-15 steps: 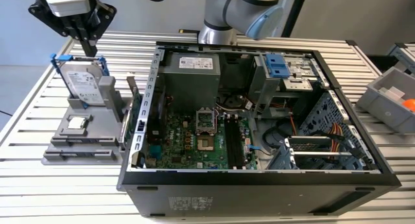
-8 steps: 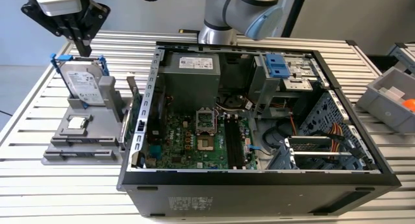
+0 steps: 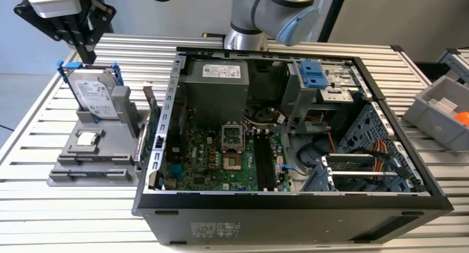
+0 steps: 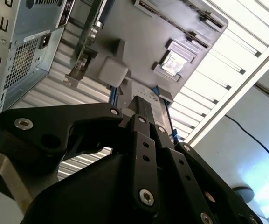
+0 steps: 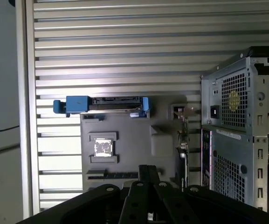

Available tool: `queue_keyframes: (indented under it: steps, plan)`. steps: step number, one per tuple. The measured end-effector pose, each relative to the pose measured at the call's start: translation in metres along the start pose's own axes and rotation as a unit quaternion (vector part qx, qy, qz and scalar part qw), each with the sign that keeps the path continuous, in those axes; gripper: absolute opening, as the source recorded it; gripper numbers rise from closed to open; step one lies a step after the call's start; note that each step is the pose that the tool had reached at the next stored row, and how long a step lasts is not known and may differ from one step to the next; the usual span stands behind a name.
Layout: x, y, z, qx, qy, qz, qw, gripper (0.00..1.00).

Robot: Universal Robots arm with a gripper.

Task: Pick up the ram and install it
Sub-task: 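Reach for the ram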

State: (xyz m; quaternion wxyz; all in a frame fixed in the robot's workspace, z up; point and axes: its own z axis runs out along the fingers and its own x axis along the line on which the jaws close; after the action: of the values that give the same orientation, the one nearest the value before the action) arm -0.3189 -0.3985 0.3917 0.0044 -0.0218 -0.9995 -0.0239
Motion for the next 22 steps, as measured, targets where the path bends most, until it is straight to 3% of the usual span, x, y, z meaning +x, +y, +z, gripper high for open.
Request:
queue_keyframes:
  steps: [13,22]
  plan:
    - [0.0157,-0.0007,0.0001,0.0000,0.0001,-0.002,1.00000,0.00]
    - [0.0182,-0.0008,0.0001,0.0000,0.0001,-0.003,1.00000,0.00]
